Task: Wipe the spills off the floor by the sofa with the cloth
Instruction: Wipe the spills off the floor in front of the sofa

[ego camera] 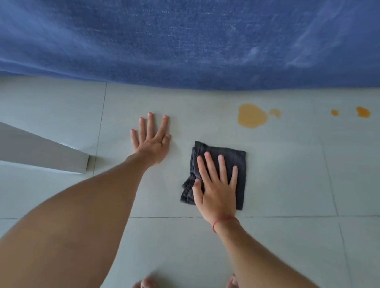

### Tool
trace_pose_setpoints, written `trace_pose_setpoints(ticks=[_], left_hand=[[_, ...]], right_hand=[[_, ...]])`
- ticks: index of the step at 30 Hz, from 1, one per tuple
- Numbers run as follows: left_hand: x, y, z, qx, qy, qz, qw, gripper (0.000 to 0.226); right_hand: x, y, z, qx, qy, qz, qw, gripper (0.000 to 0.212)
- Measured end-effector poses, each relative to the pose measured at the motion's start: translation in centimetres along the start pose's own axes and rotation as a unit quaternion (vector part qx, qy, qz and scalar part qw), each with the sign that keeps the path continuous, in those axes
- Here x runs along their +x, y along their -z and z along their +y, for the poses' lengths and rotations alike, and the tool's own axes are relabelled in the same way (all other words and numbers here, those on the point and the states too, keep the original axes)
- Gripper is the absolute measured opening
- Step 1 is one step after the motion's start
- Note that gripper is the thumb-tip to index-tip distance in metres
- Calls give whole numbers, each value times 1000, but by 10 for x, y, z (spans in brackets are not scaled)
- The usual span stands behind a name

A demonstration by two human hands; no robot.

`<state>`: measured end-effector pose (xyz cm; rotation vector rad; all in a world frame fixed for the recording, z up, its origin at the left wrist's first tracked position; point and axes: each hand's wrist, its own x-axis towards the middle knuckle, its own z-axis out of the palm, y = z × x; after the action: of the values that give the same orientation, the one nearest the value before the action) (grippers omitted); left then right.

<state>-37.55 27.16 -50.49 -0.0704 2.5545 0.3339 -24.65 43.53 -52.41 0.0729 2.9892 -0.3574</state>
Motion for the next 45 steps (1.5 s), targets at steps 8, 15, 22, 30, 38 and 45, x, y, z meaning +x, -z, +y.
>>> trace_pose_setpoints(ticks=[8,15,22,30,38,45], left_hand=[[-1,-2,2,9,3,5,1000,55],[2,-6,1,8,3,18,1000,55],[6,-13,-4,13,-3,42,999,55],[3,-11,35,10,-46,94,994,56],[14,-15,73,22,-34,1,999,55],[17,-13,73,25,-31,-18,999,54]], right_hand=[[21,-1,2,-13,3,8,1000,60],[106,11,5,-24,14,6,1000,60],[165,12,-2,-13,-35,33,999,67],[90,20,47,8,-66,29,997,59],[62,23,78,-9,-113,29,993,61],[141,34,89,-1,-177,36,984,63]])
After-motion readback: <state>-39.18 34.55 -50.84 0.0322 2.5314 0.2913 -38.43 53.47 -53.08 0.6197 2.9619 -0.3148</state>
